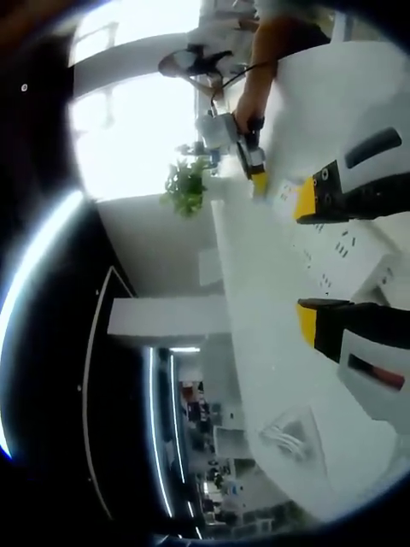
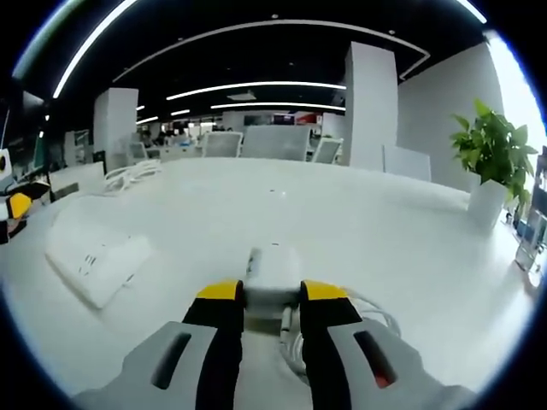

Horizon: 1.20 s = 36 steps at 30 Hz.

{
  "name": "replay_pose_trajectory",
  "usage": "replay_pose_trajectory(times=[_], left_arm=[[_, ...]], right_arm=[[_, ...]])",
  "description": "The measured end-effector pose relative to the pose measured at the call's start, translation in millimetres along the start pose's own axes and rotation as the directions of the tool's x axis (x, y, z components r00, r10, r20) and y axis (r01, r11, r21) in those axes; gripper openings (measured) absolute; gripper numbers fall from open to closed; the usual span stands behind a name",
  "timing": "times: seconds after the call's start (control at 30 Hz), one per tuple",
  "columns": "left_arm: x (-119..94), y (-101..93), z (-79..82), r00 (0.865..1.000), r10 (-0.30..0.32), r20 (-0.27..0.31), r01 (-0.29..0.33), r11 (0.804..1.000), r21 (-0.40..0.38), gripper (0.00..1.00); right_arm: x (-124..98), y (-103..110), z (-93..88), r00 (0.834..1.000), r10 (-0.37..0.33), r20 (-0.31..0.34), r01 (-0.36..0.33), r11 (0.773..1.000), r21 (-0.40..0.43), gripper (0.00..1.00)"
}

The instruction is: Straighten the power strip on the desk, plug the charger into it

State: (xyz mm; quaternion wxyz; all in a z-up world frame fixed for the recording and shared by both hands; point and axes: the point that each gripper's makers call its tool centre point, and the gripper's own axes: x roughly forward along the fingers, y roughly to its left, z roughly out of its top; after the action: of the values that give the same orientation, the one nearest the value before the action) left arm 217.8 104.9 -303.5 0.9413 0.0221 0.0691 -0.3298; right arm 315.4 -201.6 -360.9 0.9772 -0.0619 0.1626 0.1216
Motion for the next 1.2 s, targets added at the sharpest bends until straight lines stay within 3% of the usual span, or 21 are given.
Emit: replay_pose_trajectory(times=[0.27, 1.2], left_arm=[[-1.0, -12.2, -4.3, 0.997, -0.064, -0.032, 0.064, 0.998, 0.023, 0.41], [-2.2, -19.7, -17.7, 0.991, -0.096, -0.089, 0.098, 0.995, 0.026, 0.44]], right_arm=[[-2.1, 3.5, 0.1, 0.999, 0.043, 0.002, -0.043, 0.999, -0.008, 0.25], [-12.1, 32.2, 1.9, 0.985, 0.174, -0.015, -0.175, 0.98, -0.092, 0.24]])
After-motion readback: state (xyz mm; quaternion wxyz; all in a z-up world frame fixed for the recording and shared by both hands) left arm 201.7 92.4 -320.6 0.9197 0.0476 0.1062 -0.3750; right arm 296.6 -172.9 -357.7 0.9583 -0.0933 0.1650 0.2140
